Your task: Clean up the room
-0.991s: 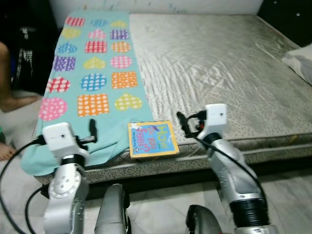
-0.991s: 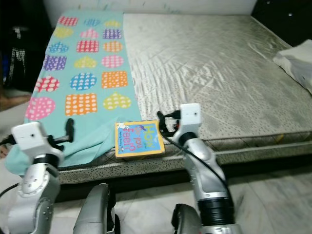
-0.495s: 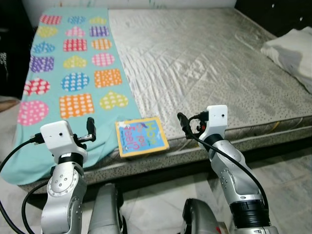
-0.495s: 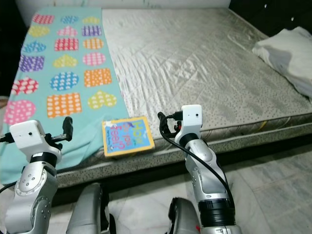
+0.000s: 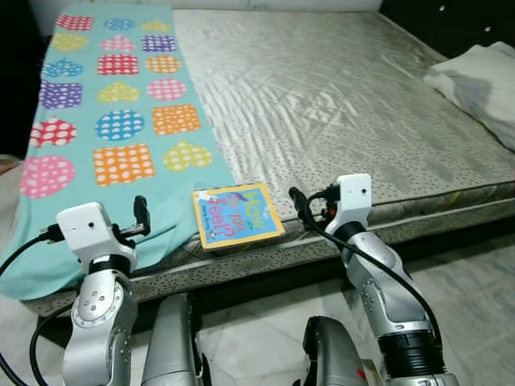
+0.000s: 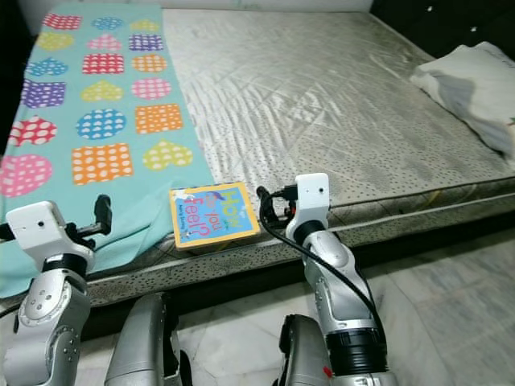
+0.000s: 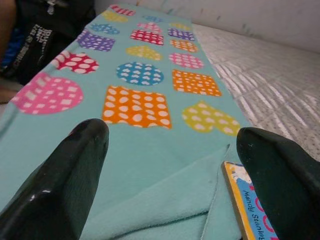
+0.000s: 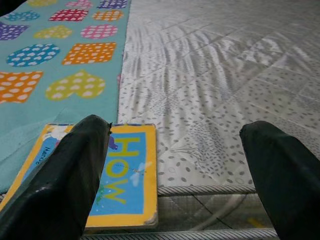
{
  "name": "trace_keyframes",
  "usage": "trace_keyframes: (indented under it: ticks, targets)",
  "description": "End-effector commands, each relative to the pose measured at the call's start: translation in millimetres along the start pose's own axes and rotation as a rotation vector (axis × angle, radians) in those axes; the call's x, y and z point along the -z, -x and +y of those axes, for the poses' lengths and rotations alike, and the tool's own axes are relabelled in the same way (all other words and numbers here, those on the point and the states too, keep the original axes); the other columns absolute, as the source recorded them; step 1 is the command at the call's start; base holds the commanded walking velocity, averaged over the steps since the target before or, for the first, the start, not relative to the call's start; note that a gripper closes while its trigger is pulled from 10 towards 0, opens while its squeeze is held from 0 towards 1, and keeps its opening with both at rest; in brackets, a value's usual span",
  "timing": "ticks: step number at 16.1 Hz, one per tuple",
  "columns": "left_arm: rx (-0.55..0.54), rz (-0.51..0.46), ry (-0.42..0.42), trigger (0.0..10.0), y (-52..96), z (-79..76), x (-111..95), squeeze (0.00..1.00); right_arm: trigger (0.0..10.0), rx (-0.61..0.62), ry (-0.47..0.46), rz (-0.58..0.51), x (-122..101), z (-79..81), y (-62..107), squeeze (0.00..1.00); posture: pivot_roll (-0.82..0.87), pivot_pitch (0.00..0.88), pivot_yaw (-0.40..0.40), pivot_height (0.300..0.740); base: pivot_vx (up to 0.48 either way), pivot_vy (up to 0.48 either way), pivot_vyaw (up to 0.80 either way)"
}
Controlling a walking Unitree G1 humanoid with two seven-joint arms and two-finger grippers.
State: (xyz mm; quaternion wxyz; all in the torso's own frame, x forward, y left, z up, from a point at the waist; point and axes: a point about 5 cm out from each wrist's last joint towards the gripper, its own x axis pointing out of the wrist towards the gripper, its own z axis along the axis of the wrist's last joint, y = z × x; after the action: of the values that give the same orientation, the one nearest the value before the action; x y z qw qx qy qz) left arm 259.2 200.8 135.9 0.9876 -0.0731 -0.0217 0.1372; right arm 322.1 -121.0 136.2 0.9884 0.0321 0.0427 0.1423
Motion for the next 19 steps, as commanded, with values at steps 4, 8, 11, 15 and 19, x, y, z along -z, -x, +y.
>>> trace_keyframes:
  ticks: [4,8,11,15,19]
  targets:
    - [0.006,-0.008,0.009,10.0,-0.1,-3.3,-1.1,0.0,10.0,0.005,0.021,-0.008,-2.1,-4.6,0.7,0.0,0.04,0.14,-0.074,0.542,0.376,0.0,0.0]
    - [0.017,-0.011,0.014,10.0,-0.5,-5.7,-1.4,0.0,10.0,-0.008,0.028,-0.012,-2.4,-3.0,0.5,0.0,0.04,0.132,-0.07,0.542,0.43,0.0,0.0]
    - [0.006,0.002,0.018,10.0,-1.2,-6.9,0.9,0.0,10.0,-0.008,0.032,-0.011,-1.4,-3.7,1.1,0.0,0.04,0.132,-0.07,0.542,0.226,0.0,0.0]
    - [-0.002,0.006,0.021,10.0,-1.4,-7.8,2.4,0.0,10.0,-0.014,0.042,-0.01,-0.9,-3.9,0.8,0.0,0.04,0.131,-0.072,0.542,0.0,0.0,0.0]
    - [-0.004,0.011,0.02,10.0,-1.5,-8.2,3.4,0.0,10.0,-0.03,0.069,-0.021,-1.5,-3.5,1.3,0.0,0.04,0.131,-0.072,0.542,0.0,0.0,0.4]
